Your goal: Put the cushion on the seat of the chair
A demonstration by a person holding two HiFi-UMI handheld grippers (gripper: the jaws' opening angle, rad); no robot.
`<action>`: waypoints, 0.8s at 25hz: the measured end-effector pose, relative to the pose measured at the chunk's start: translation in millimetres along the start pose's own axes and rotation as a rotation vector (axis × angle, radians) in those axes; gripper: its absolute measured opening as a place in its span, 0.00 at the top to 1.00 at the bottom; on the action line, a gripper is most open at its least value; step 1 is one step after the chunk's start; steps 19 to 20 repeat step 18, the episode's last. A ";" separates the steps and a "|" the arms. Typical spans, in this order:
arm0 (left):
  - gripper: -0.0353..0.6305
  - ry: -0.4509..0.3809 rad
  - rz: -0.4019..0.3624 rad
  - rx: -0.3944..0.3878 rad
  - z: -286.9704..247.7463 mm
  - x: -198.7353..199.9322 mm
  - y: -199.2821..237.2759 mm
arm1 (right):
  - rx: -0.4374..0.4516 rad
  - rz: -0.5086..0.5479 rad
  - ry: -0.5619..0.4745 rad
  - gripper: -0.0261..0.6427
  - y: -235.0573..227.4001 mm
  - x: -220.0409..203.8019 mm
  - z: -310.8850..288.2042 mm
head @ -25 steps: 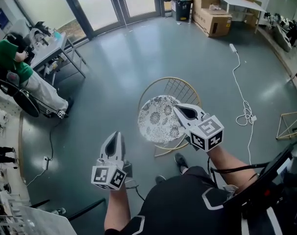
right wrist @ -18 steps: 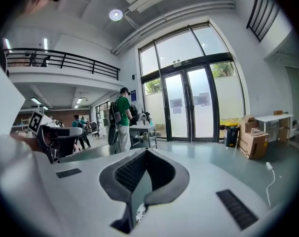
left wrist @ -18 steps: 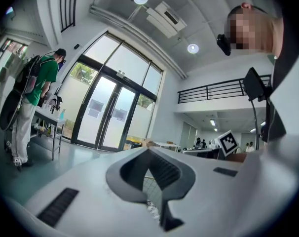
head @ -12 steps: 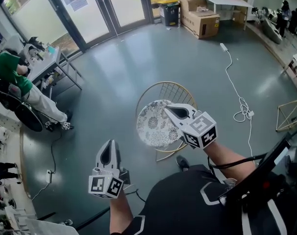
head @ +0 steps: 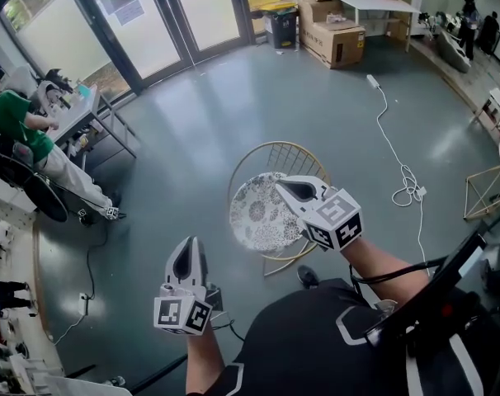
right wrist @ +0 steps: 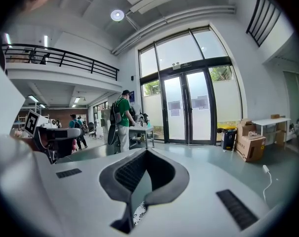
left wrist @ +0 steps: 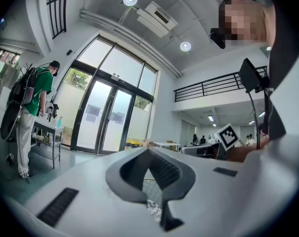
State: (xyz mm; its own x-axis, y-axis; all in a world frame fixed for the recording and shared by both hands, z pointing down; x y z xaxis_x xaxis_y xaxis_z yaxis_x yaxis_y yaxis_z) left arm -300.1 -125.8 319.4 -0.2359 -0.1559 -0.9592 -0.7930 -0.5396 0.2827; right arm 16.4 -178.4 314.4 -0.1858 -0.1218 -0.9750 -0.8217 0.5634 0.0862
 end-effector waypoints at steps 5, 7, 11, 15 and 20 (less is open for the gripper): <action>0.93 0.031 0.025 0.000 -3.1 -0.5 7.7 | -0.010 0.003 0.001 0.95 0.6 1.5 -4.1; 0.93 0.036 0.025 0.003 -4.0 -1.1 9.1 | -0.011 0.001 0.001 0.95 0.5 0.2 -4.9; 0.93 0.032 -0.005 0.020 -5.1 2.0 12.0 | -0.014 -0.004 -0.003 0.95 0.0 1.7 -7.4; 0.93 0.028 -0.014 0.004 -6.3 3.7 11.0 | -0.016 -0.005 -0.005 0.95 -1.2 2.1 -7.9; 0.93 0.027 0.000 -0.006 -9.0 6.5 9.1 | -0.014 -0.008 0.000 0.95 -3.6 4.0 -9.0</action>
Point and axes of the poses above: the fingertips, and each gripper's own axes: z backward along the fingers, y to its left, x out of its top, the point moved 10 cm from there along z, backward along the fingers, and after that the axes turned 8 degrees about z, right-handed, at the moved point
